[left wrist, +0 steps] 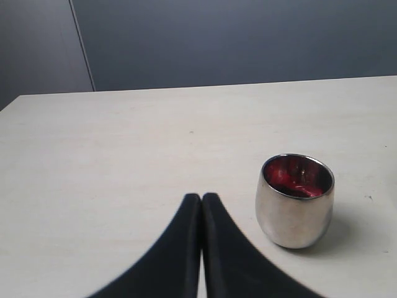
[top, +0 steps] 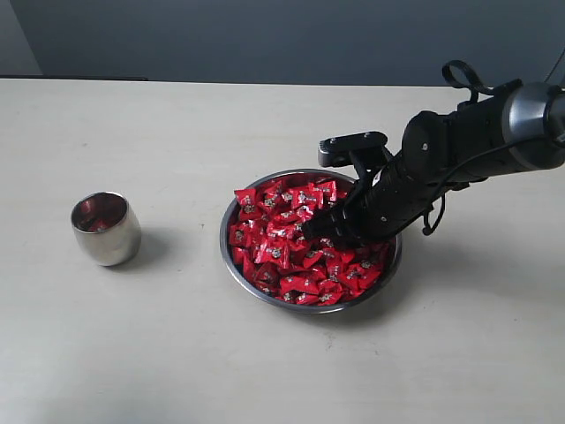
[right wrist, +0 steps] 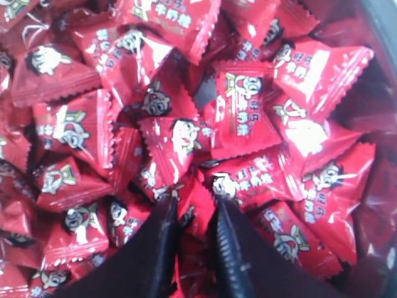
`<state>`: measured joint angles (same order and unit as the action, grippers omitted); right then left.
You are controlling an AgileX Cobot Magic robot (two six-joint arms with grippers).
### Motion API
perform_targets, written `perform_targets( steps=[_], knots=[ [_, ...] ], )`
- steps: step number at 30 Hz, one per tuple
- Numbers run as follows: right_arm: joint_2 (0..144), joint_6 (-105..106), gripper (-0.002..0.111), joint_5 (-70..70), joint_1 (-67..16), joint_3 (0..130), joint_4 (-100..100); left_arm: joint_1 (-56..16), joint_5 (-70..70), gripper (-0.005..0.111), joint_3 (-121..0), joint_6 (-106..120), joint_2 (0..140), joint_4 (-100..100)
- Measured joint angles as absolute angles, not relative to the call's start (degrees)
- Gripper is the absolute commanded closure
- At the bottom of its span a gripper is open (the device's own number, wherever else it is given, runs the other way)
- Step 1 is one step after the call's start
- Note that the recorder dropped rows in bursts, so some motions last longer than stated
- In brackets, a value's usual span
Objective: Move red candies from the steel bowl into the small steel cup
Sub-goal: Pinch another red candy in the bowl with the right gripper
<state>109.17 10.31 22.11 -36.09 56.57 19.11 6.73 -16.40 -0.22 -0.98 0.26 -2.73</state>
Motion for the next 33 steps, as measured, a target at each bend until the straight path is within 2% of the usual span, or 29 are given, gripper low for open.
perform_targets(
  steps=[33],
  knots=[
    [106.71, 10.31, 0.088, 24.03, -36.09, 56.7, 18.97, 6.73, -16.4, 0.106, -0.22, -0.98, 0.26, -2.73]
  ],
)
